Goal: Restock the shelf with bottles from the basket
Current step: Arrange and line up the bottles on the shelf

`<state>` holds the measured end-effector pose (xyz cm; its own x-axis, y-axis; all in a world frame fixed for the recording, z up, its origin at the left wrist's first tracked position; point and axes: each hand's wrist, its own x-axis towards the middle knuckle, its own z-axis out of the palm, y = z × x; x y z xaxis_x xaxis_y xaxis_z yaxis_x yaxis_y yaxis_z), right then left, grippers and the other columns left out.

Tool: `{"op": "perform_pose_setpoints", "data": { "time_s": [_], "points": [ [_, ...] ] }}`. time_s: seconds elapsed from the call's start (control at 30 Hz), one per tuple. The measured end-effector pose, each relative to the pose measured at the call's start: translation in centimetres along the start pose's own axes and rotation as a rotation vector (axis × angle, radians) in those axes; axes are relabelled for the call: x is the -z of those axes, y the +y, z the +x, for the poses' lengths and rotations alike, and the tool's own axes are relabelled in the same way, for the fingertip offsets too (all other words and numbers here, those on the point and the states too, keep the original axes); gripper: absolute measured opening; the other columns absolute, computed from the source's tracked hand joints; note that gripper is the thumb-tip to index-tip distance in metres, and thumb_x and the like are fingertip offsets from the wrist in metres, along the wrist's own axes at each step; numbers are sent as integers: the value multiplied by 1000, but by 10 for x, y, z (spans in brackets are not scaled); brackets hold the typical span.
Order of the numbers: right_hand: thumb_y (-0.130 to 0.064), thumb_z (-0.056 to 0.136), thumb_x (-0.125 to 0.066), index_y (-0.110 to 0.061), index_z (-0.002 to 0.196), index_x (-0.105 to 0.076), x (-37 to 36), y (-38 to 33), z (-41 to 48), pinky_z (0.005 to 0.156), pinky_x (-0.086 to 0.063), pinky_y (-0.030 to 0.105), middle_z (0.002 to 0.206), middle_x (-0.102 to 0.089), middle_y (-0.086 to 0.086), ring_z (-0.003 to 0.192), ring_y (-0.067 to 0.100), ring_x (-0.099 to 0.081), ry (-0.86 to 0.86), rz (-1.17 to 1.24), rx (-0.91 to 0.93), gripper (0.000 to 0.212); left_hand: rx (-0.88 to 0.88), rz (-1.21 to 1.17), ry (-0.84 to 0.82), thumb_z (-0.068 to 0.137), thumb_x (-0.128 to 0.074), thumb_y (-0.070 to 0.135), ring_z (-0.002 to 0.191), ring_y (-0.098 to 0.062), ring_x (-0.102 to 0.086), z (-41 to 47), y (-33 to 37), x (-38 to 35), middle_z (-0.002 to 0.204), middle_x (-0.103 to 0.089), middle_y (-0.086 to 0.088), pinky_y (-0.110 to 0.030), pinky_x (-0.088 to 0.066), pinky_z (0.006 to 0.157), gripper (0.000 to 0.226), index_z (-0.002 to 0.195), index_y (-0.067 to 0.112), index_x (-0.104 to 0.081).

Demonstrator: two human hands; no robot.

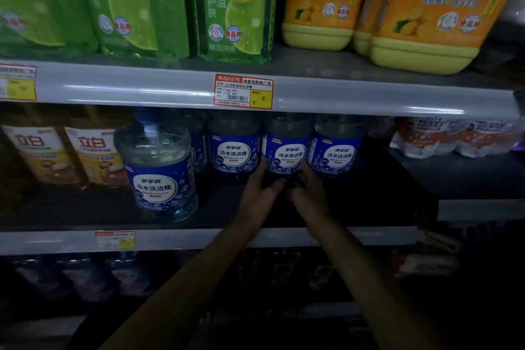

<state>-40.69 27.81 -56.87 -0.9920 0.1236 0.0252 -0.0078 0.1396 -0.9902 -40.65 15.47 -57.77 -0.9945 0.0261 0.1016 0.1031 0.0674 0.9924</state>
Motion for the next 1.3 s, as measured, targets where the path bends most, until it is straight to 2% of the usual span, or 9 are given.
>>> {"op": "perform_pose_setpoints", "data": {
  "time_s": [0.13,0.2,0.37,0.47,0.7,0.83,0.97,1.1,1.3],
  "points": [
    [13,87,-55,-30,154,-38,-4,3,1,84,-44,11,133,-51,-14,103,-10,-52,41,1,1,82,-1,-27,0,95,-66,20,125,-5,-58,7,-6,-3,137,-63,9,-16,-44,97,52,144,29,-55],
    [10,87,-58,-31,155,-37,-5,3,1,92,-45,19,138,-51,-10,116,3,-52,47,-24,2,82,-11,-9,-2,89,-67,27,126,-6,-58,8,-5,-2,137,-64,7,-20,-45,102,57,145,27,-56],
    [-9,91,-71,-28,151,-42,-3,-1,-2,106,-47,38,131,-55,-5,124,15,-53,98,-164,33,70,18,13,-25,99,-66,12,137,-12,-50,0,1,13,146,-54,7,-25,-42,111,62,156,23,-44],
    [-15,90,-74,-23,146,-46,-8,-7,-10,107,-47,40,137,-56,0,124,16,-54,97,-248,103,64,-57,104,11,97,-66,9,132,-4,-52,-19,4,29,143,-58,12,-33,-41,118,57,148,27,-51],
    [-23,88,-78,-24,134,-56,-53,-31,-33,93,-52,31,120,-60,-7,111,13,-60,-60,-264,176,51,-248,367,223,95,-62,31,113,-5,-65,-73,23,98,124,-69,10,-36,-56,97,40,135,32,-61],
    [-17,85,-81,-20,137,-55,-94,-36,-48,94,-56,37,122,-62,3,112,18,-63,-280,-208,135,59,-342,352,500,97,-69,31,89,-5,-67,-93,25,140,93,-68,11,-41,-58,77,9,102,27,-62],
    [-25,78,-88,-22,145,-47,-130,-31,-57,96,-53,37,129,-56,-1,116,16,-58,-347,-178,139,78,-320,348,666,91,-75,23,101,-16,-64,-93,11,181,107,-61,2,-46,-58,84,29,110,24,-54],
    [-22,73,-91,-21,140,-51,-155,-25,-54,81,-55,21,123,-64,-5,110,10,-63,-348,-123,168,78,-235,245,470,88,-80,17,117,-5,-62,-84,6,208,132,-59,6,-33,-58,96,58,137,31,-52],
    [-20,74,-90,-19,134,-55,-168,-23,-50,70,-51,9,115,-65,-11,91,-18,-61,-270,-88,224,70,-204,160,338,84,-86,19,112,-2,-68,-77,4,221,128,-71,8,-30,-61,92,61,139,24,-59]
  ]
}}
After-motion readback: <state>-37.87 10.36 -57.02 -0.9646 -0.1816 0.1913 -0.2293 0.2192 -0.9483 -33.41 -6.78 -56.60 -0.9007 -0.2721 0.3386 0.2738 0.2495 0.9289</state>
